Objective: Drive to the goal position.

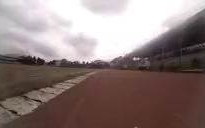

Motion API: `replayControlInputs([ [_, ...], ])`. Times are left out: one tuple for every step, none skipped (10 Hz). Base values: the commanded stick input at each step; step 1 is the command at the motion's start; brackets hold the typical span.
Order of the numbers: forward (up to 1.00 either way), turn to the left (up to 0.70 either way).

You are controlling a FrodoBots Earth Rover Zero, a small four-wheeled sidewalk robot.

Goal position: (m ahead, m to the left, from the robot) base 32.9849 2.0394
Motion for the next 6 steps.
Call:
replayControlInputs([
  [1.0,0.0],
  [1.0,0.0],
  [1.0,0.0],
  [1.0,0.0],
  [1.0,0.0],
  [1.0,0.0],
])
